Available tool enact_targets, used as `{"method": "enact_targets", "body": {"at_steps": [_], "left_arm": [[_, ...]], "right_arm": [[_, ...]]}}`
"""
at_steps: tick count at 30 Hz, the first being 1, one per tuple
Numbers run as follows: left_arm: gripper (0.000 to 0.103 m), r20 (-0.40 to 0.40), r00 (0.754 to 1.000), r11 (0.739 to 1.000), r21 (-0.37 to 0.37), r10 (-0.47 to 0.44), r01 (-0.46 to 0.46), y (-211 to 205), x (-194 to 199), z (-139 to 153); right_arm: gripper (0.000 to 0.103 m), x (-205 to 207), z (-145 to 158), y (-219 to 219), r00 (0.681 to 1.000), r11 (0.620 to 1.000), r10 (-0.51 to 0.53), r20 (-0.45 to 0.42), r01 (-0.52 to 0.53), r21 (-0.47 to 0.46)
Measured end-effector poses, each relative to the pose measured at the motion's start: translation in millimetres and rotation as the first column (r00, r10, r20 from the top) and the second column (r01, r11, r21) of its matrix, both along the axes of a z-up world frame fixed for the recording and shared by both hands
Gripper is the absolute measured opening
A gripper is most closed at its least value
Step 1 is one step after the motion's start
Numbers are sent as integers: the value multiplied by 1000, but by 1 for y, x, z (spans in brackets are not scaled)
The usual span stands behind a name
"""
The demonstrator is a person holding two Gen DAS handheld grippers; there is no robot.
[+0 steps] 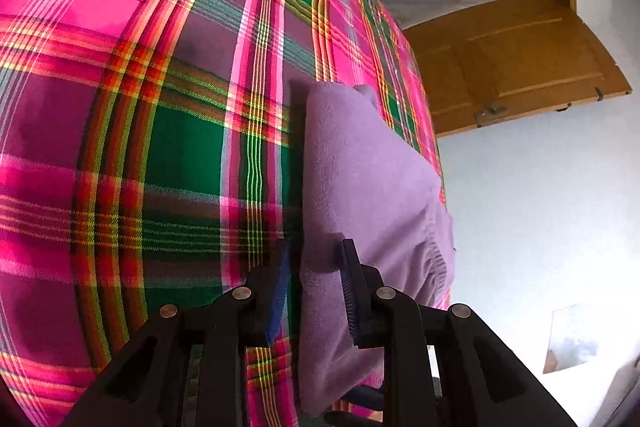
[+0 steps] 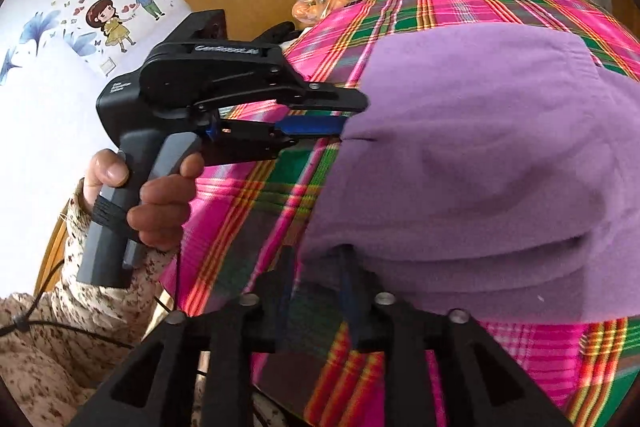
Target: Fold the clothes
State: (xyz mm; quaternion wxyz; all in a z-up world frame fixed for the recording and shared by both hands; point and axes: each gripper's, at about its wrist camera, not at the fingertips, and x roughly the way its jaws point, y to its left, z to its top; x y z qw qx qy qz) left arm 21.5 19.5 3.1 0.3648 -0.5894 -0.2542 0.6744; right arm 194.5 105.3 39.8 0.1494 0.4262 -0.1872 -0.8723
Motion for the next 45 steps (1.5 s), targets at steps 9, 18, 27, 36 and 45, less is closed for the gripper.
{"method": "enact_targets", "body": {"at_steps": [9,18,27,36,45], "left_arm": [[24,-1,1000,1000,4,-12,12,2,-11,0],[24,2,1000,1000,-18,12,-12,7,-37,6],[17,-15,1000,1000,11,24,-24,14,-48,5],[11,-16,999,998,24,52,-52,33,-58,8],[11,-29,999,999,19,44,-44,32,-54,19]], "right_arm": [[28,6,3,-24,999,979,-47,-26,51,197],[7,13,3,-22,996,970,-70,-63,83,230],[6,14,12,-28,995,970,-40,-96,61,236],[4,27,17,-30,994,972,-15,-105,39,231],[3,36,19,-28,994,979,-8,-105,29,203]]}}
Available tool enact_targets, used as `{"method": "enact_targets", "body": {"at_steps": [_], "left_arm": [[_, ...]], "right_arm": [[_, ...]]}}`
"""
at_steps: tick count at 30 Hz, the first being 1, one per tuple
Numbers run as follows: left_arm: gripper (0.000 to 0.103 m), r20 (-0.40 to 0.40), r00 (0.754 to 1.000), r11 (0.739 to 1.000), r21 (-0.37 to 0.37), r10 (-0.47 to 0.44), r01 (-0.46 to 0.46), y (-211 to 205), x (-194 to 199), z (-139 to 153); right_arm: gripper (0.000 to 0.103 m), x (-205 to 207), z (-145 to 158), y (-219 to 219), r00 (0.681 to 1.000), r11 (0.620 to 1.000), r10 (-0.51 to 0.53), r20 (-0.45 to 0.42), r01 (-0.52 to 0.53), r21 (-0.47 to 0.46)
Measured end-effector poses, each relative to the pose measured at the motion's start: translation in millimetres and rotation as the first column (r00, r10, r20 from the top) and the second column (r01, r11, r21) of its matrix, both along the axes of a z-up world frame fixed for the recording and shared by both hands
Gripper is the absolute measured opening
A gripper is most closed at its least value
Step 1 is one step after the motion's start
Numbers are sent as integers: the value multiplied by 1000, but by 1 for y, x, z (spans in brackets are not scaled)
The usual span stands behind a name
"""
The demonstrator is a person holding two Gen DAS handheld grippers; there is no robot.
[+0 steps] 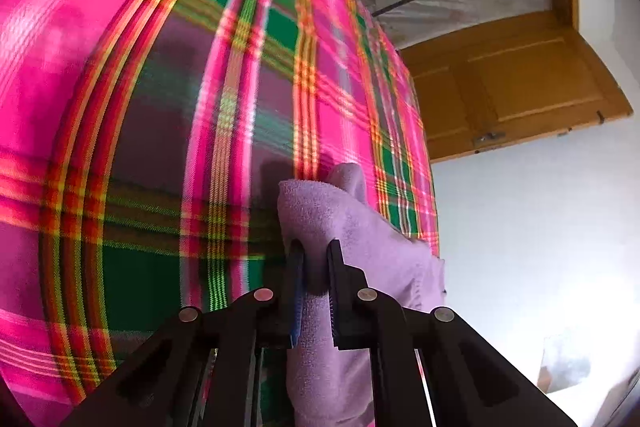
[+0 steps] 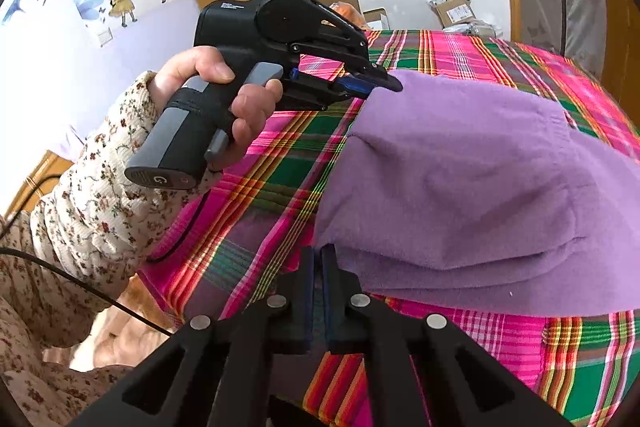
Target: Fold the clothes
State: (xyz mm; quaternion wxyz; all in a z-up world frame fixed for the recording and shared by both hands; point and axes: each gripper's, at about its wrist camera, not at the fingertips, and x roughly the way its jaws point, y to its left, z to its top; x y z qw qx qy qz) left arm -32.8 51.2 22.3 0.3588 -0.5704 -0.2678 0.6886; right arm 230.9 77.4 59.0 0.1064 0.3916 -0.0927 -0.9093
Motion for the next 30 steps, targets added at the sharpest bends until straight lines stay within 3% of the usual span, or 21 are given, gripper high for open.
{"method": "enact_targets", "body": {"at_steps": [5,8,12,16,30], "left_arm": [[11,-28,1000,1000,11,-8,9,-5,6,12],[11,-46,999,1000,10,-15,15,-6,8,20],[11,-55,998,1000,0,-16,16,-2,3,26],[11,-33,999,1000,-27,-6,5,-2,0,14],[11,-14,1000,999,-39,-23,23,-10,-1,11]], "right_arm": [[2,10,19,15,998,997,-19,-54,15,-76],[2,14,25,13,998,998,-6,-67,2,-67],[1,14,17,6,999,998,19,-43,-21,-56],[1,14,5,6,1000,996,26,-3,-27,-82],[1,13,8,8,999,997,29,15,-28,-72]]}}
